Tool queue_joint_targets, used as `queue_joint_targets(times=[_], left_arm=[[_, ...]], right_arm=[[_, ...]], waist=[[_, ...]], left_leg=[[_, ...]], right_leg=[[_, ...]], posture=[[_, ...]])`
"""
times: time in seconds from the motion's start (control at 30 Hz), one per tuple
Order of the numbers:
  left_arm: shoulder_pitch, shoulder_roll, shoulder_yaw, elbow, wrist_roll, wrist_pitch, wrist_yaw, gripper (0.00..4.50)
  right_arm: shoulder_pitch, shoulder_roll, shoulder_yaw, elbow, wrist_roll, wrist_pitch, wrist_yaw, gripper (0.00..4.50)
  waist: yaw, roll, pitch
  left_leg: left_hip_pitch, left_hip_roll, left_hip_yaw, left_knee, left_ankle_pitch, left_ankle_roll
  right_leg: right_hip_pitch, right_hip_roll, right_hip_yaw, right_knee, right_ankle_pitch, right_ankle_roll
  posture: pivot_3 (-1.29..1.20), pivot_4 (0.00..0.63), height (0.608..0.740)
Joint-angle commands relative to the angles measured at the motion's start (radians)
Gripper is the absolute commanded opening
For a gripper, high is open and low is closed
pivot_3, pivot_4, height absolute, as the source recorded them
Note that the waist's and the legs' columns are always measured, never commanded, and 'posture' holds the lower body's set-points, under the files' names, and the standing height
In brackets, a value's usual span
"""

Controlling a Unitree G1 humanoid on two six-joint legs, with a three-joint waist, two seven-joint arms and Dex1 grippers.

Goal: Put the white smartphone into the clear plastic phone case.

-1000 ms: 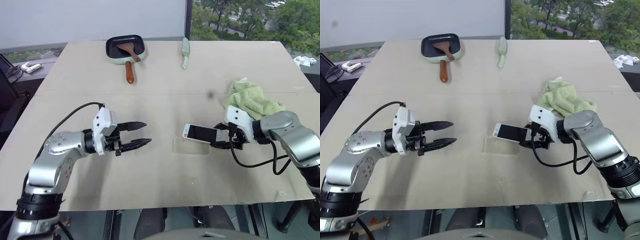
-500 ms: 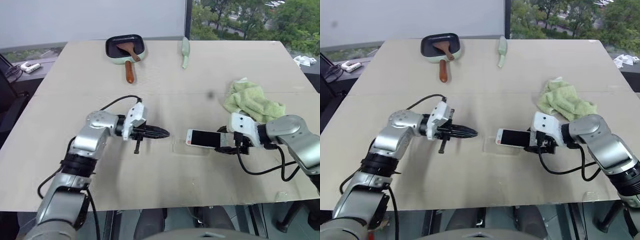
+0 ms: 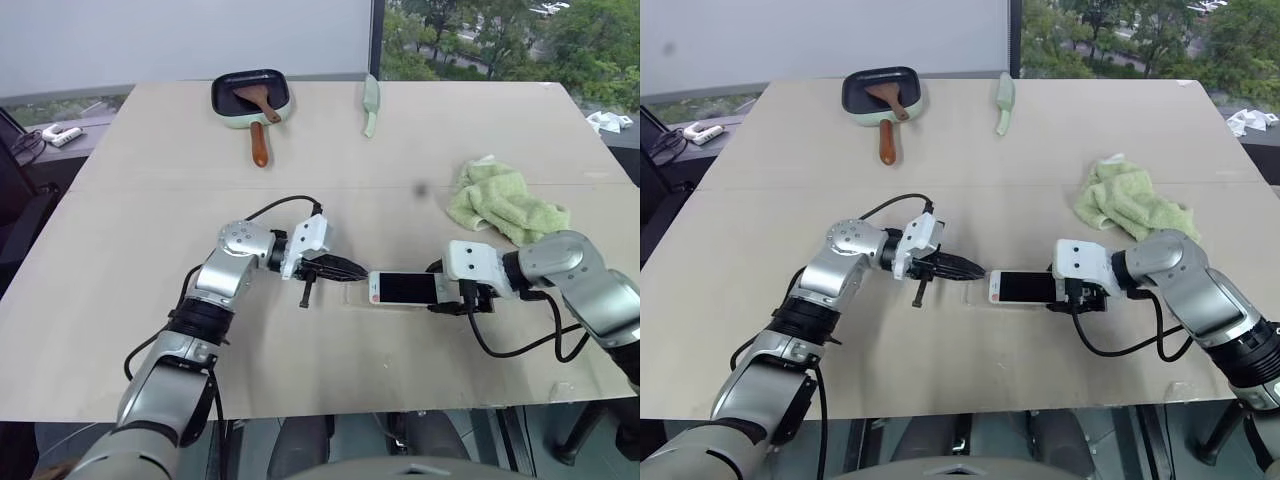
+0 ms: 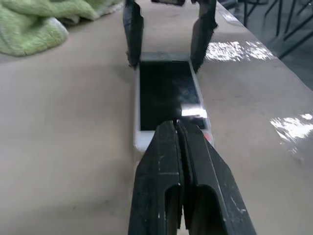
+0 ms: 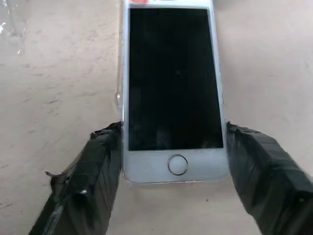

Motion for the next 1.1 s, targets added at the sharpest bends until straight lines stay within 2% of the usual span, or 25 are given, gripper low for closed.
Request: queue_joint_targets(times=[0.03, 0.3, 0.53, 0.57, 0.67, 0.77, 0.87, 1.1], left_arm=[[0.005, -0.023, -0.019, -0.050, 0.024, 0.017, 0.054, 0.06], [0.025, -0.075, -0.034, -0.084, 0.058, 0.045, 0.161, 0.06], [0.034, -0.078, -0.043, -0.109, 0.054, 0.061, 0.182, 0.06], [0.037, -0.076, -0.045, -0.111, 0.057, 0.063, 0.181, 0.00], [0.044, -0.073, -0.051, -0.112, 0.062, 0.062, 0.181, 0.00], [0.045, -0.073, -0.054, -0.110, 0.064, 0.059, 0.183, 0.00], [0.043, -0.074, -0.056, -0.107, 0.066, 0.057, 0.185, 0.00], [0.045, -0.074, -0.050, -0.102, 0.071, 0.054, 0.191, 0.00]], right_arm=[[-0.025, 0.003, -0.007, -0.022, -0.009, 0.000, 0.010, 2.93], [-0.039, 0.012, -0.004, -0.036, -0.010, 0.022, 0.021, 2.93], [-0.090, 0.015, -0.075, 0.009, 0.046, 0.078, 0.026, 2.93], [-0.105, 0.020, -0.083, 0.029, 0.053, 0.090, 0.020, 3.46], [-0.130, 0.035, -0.085, 0.092, 0.046, 0.104, -0.002, 4.44], [-0.147, 0.066, -0.067, 0.154, 0.052, 0.158, -0.010, 4.44], [-0.152, 0.075, -0.037, 0.172, 0.079, 0.199, 0.051, 4.44], [-0.208, 0.125, 0.026, 0.356, 0.044, 0.174, 0.087, 4.44]], waist=[[0.000, 0.000, 0.000], [0.001, 0.000, 0.000], [0.000, 0.000, 0.000], [-0.001, 0.000, 0.000], [0.000, 0.000, 0.000], [0.001, 0.000, 0.000], [0.001, 0.000, 0.000], [-0.001, 0.000, 0.000]], left_leg=[[0.000, 0.000, 0.000, 0.001, 0.000, 0.000], [0.000, 0.000, 0.000, 0.001, 0.000, 0.000], [0.000, 0.000, 0.000, 0.002, 0.000, 0.000], [0.000, 0.000, 0.000, 0.003, 0.000, 0.000], [0.000, 0.000, -0.001, 0.003, 0.000, 0.000], [0.000, 0.000, 0.000, 0.003, 0.000, 0.000], [0.000, 0.000, 0.000, 0.003, 0.000, 0.000], [0.000, 0.000, 0.000, 0.004, 0.000, 0.000]], right_leg=[[0.000, 0.000, 0.000, 0.000, 0.000, 0.000], [0.000, 0.000, 0.000, 0.001, 0.000, 0.000], [0.001, 0.000, 0.000, 0.001, 0.000, 0.000], [0.001, 0.000, 0.000, 0.001, 0.000, 0.000], [0.001, 0.000, 0.000, 0.001, 0.000, 0.000], [0.001, 0.000, 0.000, 0.001, 0.000, 0.000], [0.001, 0.000, 0.000, 0.001, 0.000, 0.000], [0.002, 0.000, 0.000, 0.002, 0.000, 0.000]], posture=[[0.00, 0.150, 0.740], [0.00, 0.150, 0.740], [0.00, 0.150, 0.740], [0.00, 0.150, 0.740], [0.00, 0.150, 0.740], [0.00, 0.150, 0.740], [0.00, 0.150, 0.740], [0.00, 0.150, 0.740]])
